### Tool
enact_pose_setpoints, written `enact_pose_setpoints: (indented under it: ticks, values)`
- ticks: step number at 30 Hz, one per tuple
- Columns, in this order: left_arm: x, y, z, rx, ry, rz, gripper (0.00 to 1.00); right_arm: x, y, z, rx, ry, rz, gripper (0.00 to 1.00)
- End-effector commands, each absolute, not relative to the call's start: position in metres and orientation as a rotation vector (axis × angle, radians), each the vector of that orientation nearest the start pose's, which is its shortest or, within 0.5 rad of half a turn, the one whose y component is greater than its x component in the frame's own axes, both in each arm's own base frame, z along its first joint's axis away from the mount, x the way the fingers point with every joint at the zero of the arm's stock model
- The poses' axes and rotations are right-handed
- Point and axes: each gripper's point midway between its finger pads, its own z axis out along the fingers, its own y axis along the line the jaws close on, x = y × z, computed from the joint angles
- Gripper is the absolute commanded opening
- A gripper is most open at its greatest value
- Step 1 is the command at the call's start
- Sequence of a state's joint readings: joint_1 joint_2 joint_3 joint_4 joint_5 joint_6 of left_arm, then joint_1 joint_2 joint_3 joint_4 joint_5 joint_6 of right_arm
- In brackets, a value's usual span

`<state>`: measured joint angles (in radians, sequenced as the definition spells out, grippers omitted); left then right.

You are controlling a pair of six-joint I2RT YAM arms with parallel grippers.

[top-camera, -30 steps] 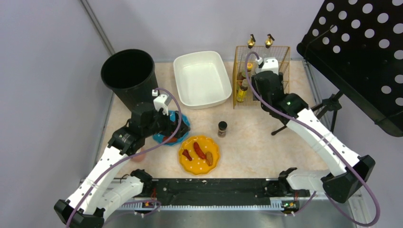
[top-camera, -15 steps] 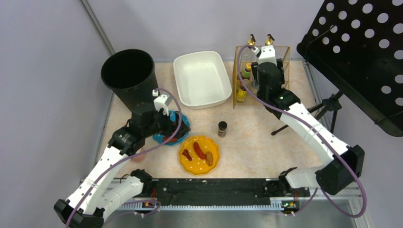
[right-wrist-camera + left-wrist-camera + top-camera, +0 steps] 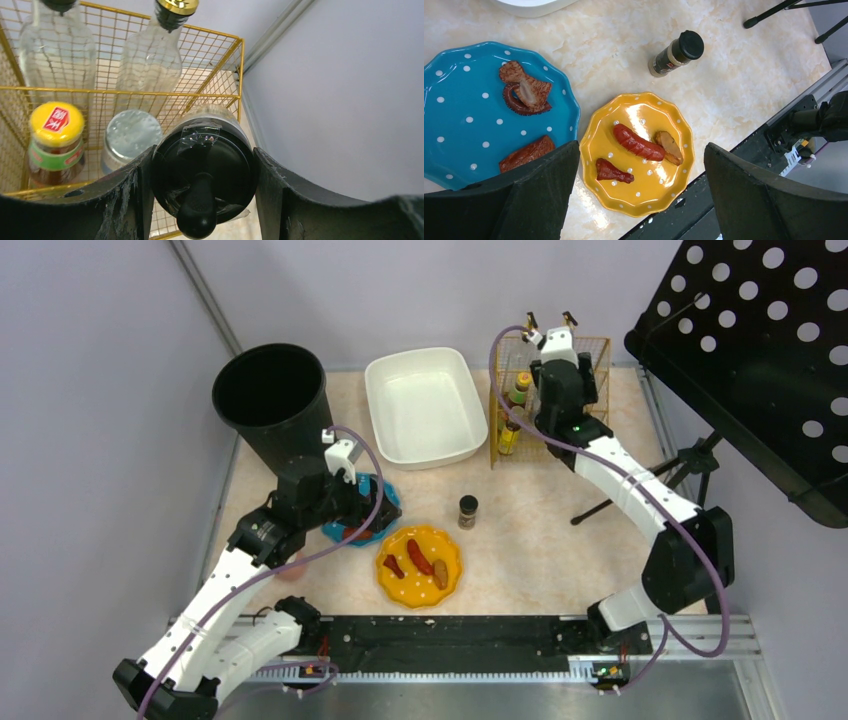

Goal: Clear the kitchen counter

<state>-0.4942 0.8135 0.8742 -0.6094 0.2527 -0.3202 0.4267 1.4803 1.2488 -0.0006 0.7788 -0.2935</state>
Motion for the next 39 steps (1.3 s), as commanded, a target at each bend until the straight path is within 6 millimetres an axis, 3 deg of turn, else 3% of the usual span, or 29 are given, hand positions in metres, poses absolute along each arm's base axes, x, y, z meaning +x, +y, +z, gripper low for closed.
enact_pose_setpoints:
  ticks: [1,15,23,39]
  values:
    - [0.205,-0.176,0.227,0.353,2.133,-0.746,0.99,0.459,0.041,0.324,0.023,1.659,-0.557,0.0]
    - [0.205,-0.177,0.227,0.358,2.136,-0.744,0.98,0.492,0.018,0.263,0.099,1.767,-0.423,0.0]
    - [0.205,-0.177,0.225,0.36,2.14,-0.742,0.99,0.498,0.011,0.234,0.155,1.832,-0.364,0.0]
    - [0.206,-0.177,0.224,0.359,2.146,-0.735,0.99,0.511,0.013,0.218,0.331,1.888,-0.189,0.0]
